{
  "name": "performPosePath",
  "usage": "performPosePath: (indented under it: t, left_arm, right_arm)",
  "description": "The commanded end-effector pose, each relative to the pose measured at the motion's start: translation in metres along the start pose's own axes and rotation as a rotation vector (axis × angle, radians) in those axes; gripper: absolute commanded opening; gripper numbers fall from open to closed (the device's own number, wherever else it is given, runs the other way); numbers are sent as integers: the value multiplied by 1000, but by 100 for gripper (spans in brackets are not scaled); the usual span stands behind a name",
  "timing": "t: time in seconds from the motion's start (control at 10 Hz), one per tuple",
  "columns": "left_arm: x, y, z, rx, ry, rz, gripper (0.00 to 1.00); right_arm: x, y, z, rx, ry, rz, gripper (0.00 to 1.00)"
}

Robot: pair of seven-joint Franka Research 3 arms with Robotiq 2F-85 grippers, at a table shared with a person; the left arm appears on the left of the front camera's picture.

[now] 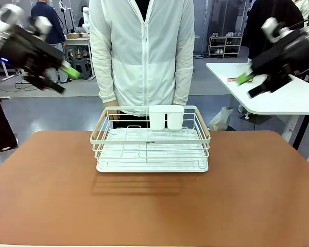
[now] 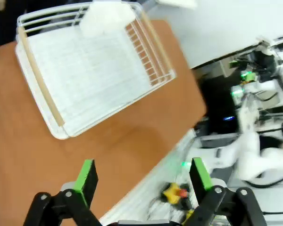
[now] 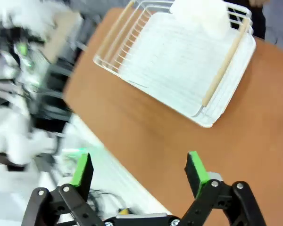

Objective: Clean the table.
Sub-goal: Pick up the Lint Roller when the human hands it over.

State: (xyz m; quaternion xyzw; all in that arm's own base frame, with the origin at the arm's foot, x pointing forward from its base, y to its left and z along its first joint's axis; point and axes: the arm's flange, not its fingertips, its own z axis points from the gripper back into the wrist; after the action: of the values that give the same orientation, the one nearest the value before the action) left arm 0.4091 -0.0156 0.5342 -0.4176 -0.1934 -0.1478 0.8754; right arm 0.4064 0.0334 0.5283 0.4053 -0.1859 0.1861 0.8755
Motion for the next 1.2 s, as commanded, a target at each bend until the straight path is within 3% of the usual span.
performPosePath:
  t: [0.0,0.2,0.5,0.8,1.1]
  left_arm:
    - [-4,58,55,-75,-70,166,100]
    - [-26,97,108,-84,-183,240,100]
    - [-71,152,178,-83,-311,376,100]
    - [-87,170,195,-116,-388,432,100]
    - [-84,164,193,-102,-377,417,100]
  right_arm:
    - [3,-51,35,81,-39,-258,100]
    - [-17,-96,85,140,-141,-425,100]
    - [-62,-152,146,188,-257,-557,100]
    - [-97,-187,172,231,-335,-634,100]
    - [-106,-193,167,233,-329,-634,100]
